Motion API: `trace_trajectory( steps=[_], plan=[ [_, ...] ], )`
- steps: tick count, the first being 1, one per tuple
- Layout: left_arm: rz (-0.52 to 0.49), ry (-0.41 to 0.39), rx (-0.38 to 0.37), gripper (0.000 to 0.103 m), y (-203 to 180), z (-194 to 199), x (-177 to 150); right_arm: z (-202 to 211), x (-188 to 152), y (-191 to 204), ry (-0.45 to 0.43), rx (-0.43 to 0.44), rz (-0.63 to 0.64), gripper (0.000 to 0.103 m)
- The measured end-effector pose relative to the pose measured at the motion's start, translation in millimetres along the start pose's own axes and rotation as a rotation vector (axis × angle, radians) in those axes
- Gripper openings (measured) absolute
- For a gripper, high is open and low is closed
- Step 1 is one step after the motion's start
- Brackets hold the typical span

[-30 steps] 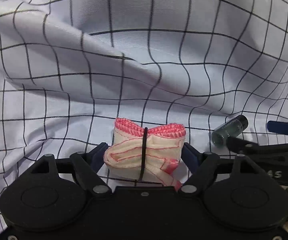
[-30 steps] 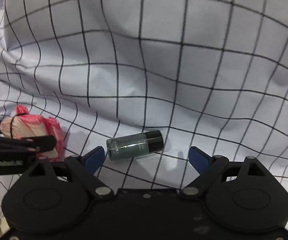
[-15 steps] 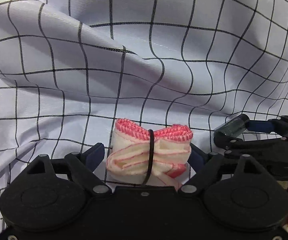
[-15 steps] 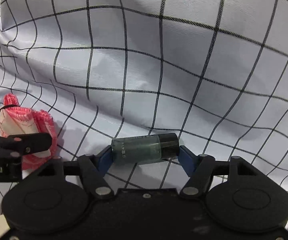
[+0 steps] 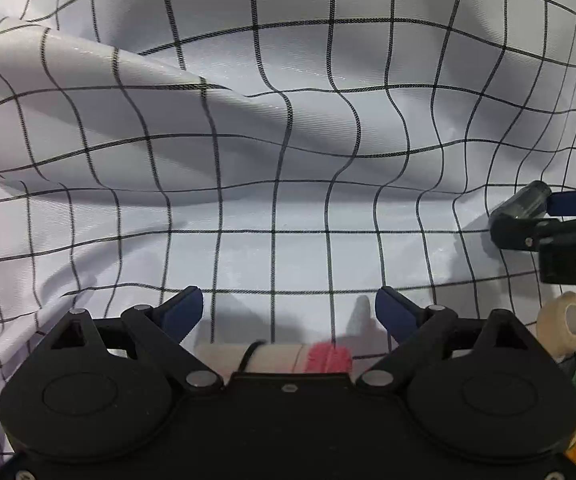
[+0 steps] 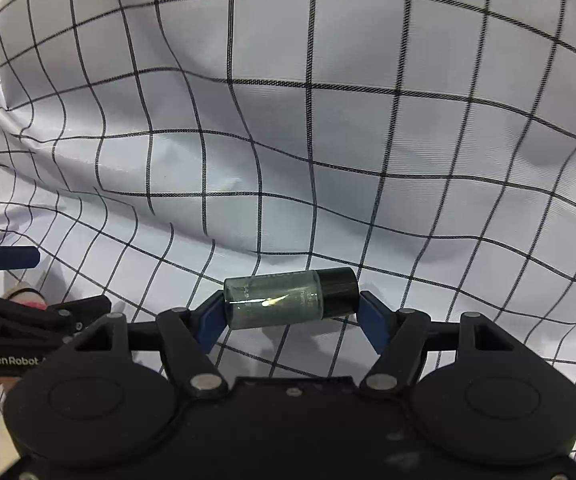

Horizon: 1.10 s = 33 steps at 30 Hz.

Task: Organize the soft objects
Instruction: 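Lift the towel roll with the left gripper while the right gripper grasps the dark glass bottle, then carry the towel roll and bottle back over the woven basket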

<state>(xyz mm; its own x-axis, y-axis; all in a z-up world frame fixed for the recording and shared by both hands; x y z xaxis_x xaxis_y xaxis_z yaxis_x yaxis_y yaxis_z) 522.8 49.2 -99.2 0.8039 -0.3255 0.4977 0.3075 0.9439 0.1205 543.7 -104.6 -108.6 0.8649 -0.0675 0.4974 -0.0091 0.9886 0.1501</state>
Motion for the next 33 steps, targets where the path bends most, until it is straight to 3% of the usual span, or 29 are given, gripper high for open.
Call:
trace_trajectory(
  steps=[7,13,22,24,25,29,33],
  plan=[
    [-0.025,0.002,0.012,0.091,9,26,-2,14,-5,-3,-0.011,0.005,-0.001,0.068],
    [0.03,0.017,-0.044,0.091,16,35,-16,23,-8,-7,-0.013,0.005,-0.012,0.068],
    [0.02,0.086,-0.079,0.091,6,16,-37,23,-12,-13,-0.003,0.001,-0.024,0.068],
    [0.041,0.097,-0.105,0.085,6,10,-38,22,-12,-14,0.001,-0.001,-0.024,0.068],
    [0.051,0.094,-0.109,0.071,7,10,-38,22,-13,-14,0.002,-0.001,-0.023,0.068],
    [0.066,0.075,-0.116,0.069,11,9,-38,17,-12,-12,0.006,-0.008,-0.025,0.068],
    [0.076,0.039,-0.059,0.069,21,19,-38,14,-9,-7,0.018,-0.008,-0.038,0.068]
  ],
)
Point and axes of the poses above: each gripper's, at about its wrist camera, not at the fingertips, and z roughly against the way its jaws point, y to its left, x to its top, the point moved 6 cm from there along -z, roughly the way its jaws point, and after that the axes turned 14 degrees about -z, right-handed, at the moved point
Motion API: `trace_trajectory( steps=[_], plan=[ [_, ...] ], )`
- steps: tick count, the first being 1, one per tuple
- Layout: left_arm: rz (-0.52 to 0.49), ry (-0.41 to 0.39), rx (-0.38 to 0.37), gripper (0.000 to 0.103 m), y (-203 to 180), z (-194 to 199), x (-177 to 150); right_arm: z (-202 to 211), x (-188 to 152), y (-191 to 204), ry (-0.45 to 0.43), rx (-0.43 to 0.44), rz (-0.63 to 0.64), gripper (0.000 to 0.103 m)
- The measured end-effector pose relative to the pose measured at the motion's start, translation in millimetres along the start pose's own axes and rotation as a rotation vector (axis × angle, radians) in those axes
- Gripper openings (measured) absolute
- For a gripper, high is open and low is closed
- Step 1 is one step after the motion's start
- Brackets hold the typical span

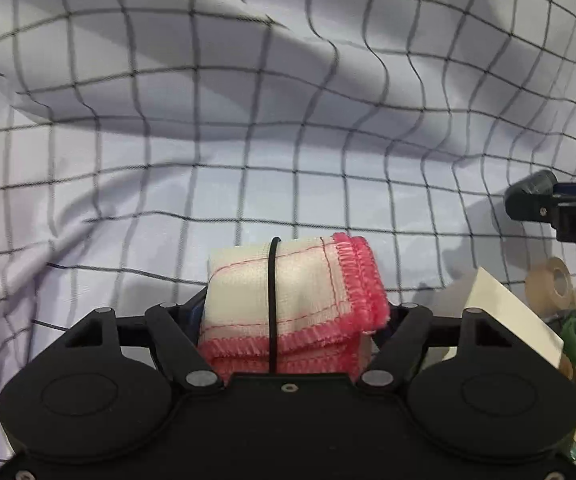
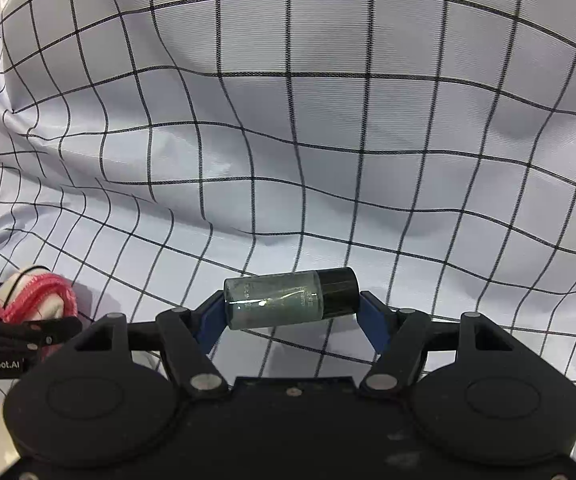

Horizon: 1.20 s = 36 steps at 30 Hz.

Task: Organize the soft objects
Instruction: 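Carry the towel roll and bottle back over the woven basket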

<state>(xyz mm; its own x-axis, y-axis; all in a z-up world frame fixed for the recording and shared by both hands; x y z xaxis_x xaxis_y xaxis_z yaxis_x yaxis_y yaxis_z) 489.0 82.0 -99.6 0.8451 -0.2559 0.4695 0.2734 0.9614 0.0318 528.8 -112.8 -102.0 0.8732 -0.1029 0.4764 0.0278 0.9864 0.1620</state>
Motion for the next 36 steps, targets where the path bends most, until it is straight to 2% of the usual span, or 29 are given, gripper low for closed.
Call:
trace_trajectory(
  steps=[8,20,31,36],
  plan=[
    [0.056,-0.043,0.073,0.069,32,34,-13,0,0,41,0.009,0.023,0.038,0.068],
    [0.136,-0.106,0.197,0.069,62,78,-55,17,-23,131,0.014,0.138,0.151,0.068],
    [0.221,-0.146,0.275,0.069,76,123,-116,58,-73,188,-0.009,0.256,0.295,0.068],
    [0.267,-0.173,0.307,0.069,75,148,-144,85,-110,203,-0.021,0.333,0.372,0.068]
  ],
)
Point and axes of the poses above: each gripper's, at about its wrist camera, not at the fingertips, and z roughly against the way its jaws point, y to its left, x to its top, the point moved 6 cm from there along -z, roughly the way its jaws point, and after that the axes turned 14 degrees about -z, right-handed, at the moved point
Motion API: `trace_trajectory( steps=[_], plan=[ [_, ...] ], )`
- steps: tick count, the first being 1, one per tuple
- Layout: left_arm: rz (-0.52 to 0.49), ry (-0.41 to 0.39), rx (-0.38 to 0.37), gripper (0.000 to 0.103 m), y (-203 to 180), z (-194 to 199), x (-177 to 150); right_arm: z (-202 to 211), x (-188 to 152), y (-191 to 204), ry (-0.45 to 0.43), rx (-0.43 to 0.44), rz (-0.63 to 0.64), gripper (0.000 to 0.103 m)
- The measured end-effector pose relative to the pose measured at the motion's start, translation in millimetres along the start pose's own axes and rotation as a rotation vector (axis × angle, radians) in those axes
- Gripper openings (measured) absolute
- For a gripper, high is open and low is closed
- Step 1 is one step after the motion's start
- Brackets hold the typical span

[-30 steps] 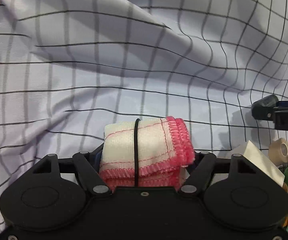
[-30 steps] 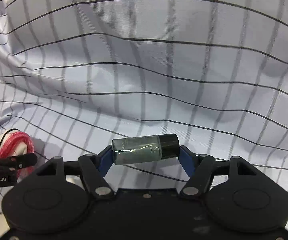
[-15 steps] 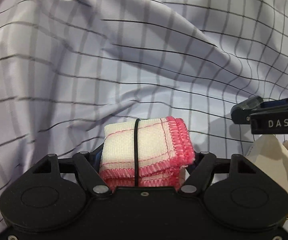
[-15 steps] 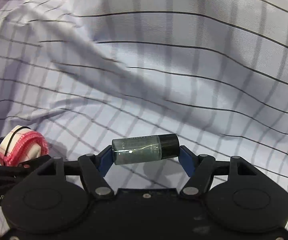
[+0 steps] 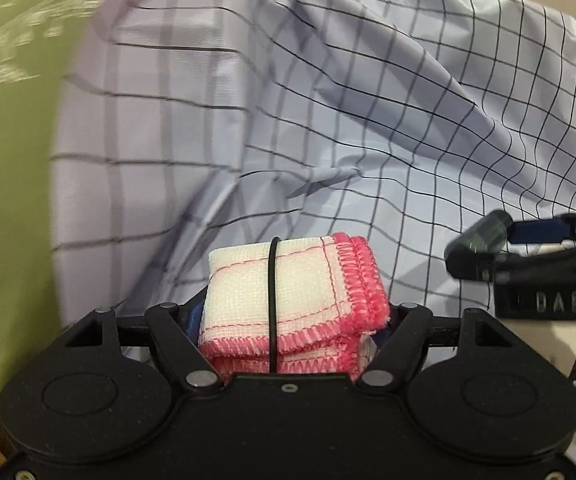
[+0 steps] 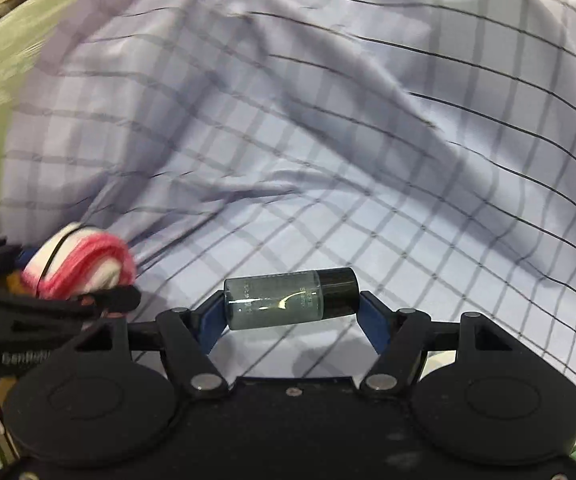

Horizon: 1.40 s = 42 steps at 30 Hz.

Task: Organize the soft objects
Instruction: 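Carry the towel roll and bottle back over the woven basket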

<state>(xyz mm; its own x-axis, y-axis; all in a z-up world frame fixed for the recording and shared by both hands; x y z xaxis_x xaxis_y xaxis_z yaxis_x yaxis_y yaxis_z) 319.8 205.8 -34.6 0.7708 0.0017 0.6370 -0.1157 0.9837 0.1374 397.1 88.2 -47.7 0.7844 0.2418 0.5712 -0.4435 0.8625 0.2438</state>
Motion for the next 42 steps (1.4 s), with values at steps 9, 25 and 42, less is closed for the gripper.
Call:
trace_trajectory(
  steps=[9,25,42],
  plan=[
    [0.051,-0.01,0.039,0.069,9,49,-34,59,-73,43,-0.044,0.108,0.132,0.068],
    [-0.093,-0.044,-0.11,0.069,-88,119,-68,194,-222,-19,-0.103,0.062,-0.145,0.069],
    [-0.228,0.017,-0.212,0.069,-168,159,-153,290,-317,-41,-0.326,-0.165,-0.393,0.069]
  ],
)
Point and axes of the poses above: each gripper's, at about its wrist camera, not at the fingertips, and z roughly against the way its jaws point, y to its left, x to its top, the point moved 6 cm from there along -z, roughly the way its jaws point, and after that the axes turned 14 degrees about -z, right-handed, at the moved point
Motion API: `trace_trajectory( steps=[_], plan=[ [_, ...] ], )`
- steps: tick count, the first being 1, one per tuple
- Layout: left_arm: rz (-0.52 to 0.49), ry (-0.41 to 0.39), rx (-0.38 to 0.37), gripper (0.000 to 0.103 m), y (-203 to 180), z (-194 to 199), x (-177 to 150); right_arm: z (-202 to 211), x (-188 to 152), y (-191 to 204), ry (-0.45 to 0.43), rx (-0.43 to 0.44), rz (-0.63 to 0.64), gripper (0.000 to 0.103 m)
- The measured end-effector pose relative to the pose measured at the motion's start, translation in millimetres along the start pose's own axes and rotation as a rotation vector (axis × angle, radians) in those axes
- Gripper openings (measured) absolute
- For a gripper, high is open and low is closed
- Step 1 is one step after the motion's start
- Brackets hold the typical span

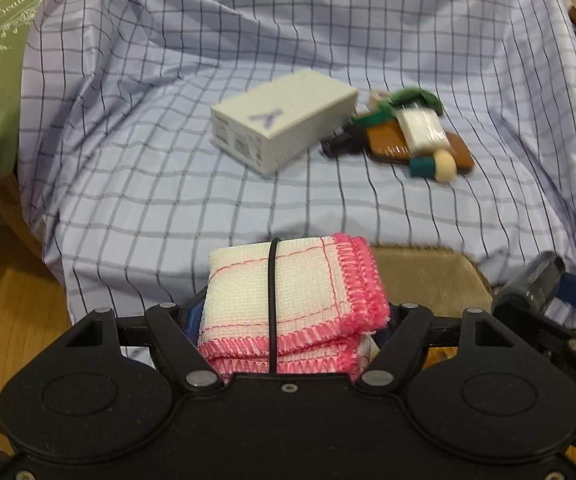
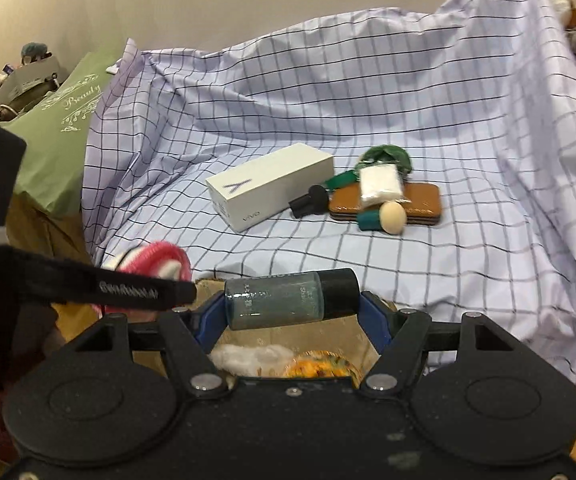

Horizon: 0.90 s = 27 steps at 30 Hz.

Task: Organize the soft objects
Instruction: 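Carry the towel roll and bottle back over the woven basket, then lower the towel roll into the basket and open the left gripper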

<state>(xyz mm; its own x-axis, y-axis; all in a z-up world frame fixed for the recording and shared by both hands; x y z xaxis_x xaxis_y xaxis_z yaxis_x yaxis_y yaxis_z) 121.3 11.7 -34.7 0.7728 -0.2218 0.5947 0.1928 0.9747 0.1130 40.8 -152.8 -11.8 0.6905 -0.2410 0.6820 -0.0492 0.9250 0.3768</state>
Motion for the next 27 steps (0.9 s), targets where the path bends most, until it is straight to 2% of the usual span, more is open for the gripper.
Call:
trace_trajectory(
  steps=[8,13,16,23,25,27],
  plan=[
    [0.009,0.014,0.016,0.069,-17,6,-26,28,-16,-16,-0.03,-0.051,-0.084,0.069],
    [0.018,0.015,0.025,0.07,-22,9,-38,39,-22,-25,-0.028,-0.053,-0.151,0.069],
    [0.001,0.01,0.045,0.07,-26,11,-41,45,-27,-24,-0.03,-0.056,-0.145,0.069],
    [-0.001,0.003,0.035,0.071,-28,11,-44,37,-34,-19,-0.003,-0.065,-0.124,0.069],
    [0.015,0.001,0.022,0.08,-27,11,-46,36,-36,-19,0.007,-0.069,-0.123,0.069],
    [0.024,-0.007,0.023,0.083,-26,12,-48,35,-38,-19,0.015,-0.071,-0.125,0.069]
  ],
)
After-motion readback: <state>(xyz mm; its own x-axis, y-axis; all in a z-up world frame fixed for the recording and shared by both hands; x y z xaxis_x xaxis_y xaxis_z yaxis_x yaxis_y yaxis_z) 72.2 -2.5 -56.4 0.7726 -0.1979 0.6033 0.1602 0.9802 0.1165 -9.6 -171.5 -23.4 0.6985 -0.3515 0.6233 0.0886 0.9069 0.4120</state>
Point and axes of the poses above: each gripper's, at about its wrist camera, not at the fingertips, and z roughly against the way its jaws point, y to its left, x to its top, the point moved 6 cm from there along -z, roughly the way its jaws point, and after that the axes turned 14 degrees about -z, right-handed, at the moved point
